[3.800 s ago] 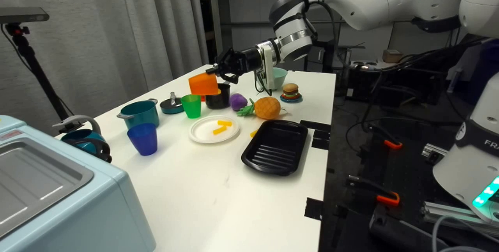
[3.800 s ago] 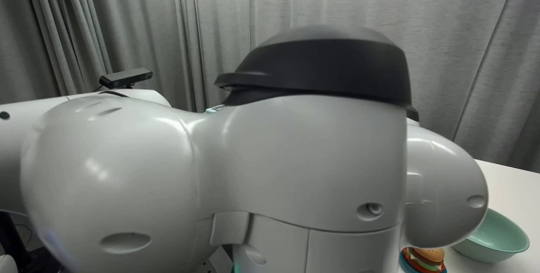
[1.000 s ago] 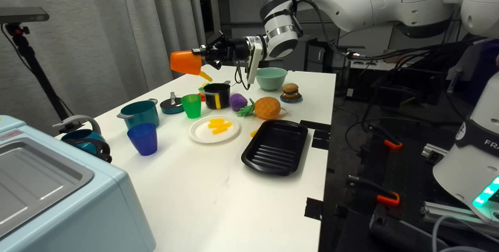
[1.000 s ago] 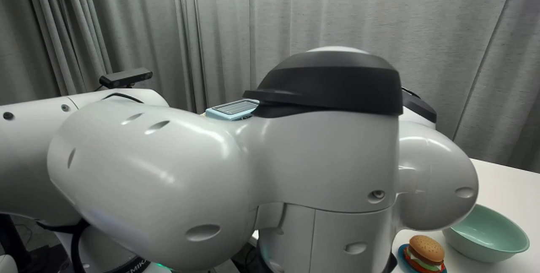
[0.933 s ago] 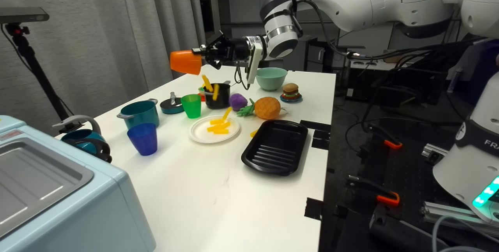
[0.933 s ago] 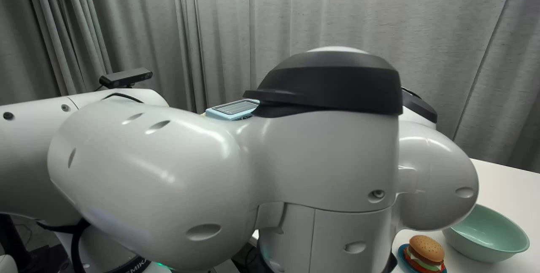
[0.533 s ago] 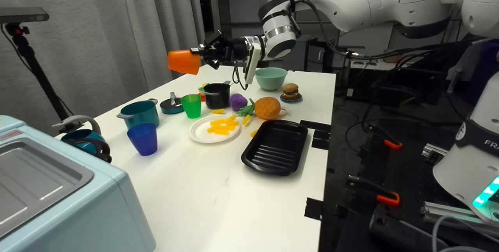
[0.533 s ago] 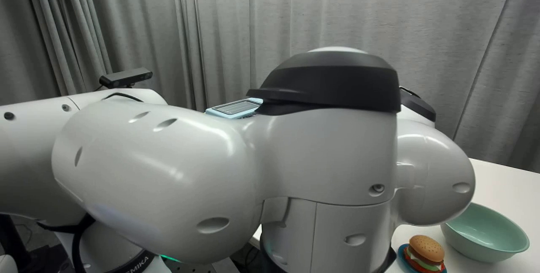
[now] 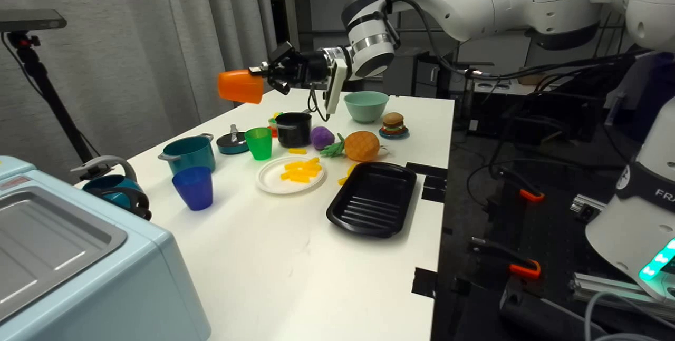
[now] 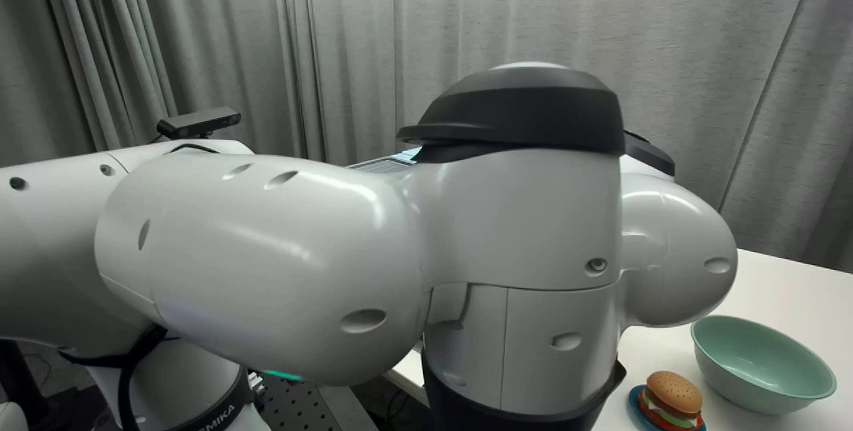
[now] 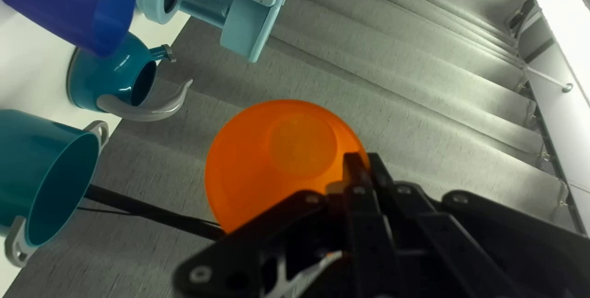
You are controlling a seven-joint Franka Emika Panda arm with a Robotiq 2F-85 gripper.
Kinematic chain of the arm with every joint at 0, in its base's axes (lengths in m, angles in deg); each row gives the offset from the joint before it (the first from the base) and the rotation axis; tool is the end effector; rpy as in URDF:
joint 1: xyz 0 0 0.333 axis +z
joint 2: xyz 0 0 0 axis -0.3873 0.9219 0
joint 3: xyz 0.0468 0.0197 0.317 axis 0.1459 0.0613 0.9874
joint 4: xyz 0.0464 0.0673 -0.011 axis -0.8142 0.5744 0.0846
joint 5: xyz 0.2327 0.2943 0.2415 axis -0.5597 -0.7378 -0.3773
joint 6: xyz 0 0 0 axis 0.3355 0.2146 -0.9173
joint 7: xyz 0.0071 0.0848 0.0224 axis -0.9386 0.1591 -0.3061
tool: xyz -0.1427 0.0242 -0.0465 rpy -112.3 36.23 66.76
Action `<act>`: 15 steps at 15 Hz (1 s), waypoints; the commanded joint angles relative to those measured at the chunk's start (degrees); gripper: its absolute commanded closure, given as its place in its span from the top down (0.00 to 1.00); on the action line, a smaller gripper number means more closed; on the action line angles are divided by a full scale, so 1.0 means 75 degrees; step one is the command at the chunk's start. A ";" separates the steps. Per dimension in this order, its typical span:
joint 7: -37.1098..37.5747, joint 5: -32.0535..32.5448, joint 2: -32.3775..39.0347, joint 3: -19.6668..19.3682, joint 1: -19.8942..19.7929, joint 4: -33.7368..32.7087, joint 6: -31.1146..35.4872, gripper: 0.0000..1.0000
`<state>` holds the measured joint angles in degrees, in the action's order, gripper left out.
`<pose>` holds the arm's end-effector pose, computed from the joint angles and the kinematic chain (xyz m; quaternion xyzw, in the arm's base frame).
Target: Pour the fries out of the orange cup and onto the white plate
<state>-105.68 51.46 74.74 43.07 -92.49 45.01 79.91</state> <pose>0.7043 0.0183 0.1986 -0.6884 -0.0376 -0.2612 0.6756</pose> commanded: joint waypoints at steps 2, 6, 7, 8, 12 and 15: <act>0.0410 0.0293 -0.0907 0.0061 0.0199 -0.0107 -0.0018 0.01; 0.0606 0.0537 -0.1767 0.0352 0.0292 -0.0213 -0.0084 0.01; 0.0688 0.0615 -0.2012 0.0412 0.0339 -0.0266 -0.0086 0.01; 0.0831 0.0733 -0.2327 0.0458 0.0415 -0.0324 -0.0062 0.01; 0.1387 0.1181 -0.3542 0.0425 0.0875 -0.0638 -0.0002 0.01; 0.1947 0.1428 -0.4465 0.0220 0.1334 -0.0833 -0.0060 0.01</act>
<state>-95.53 60.50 49.38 47.41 -86.30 41.12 79.95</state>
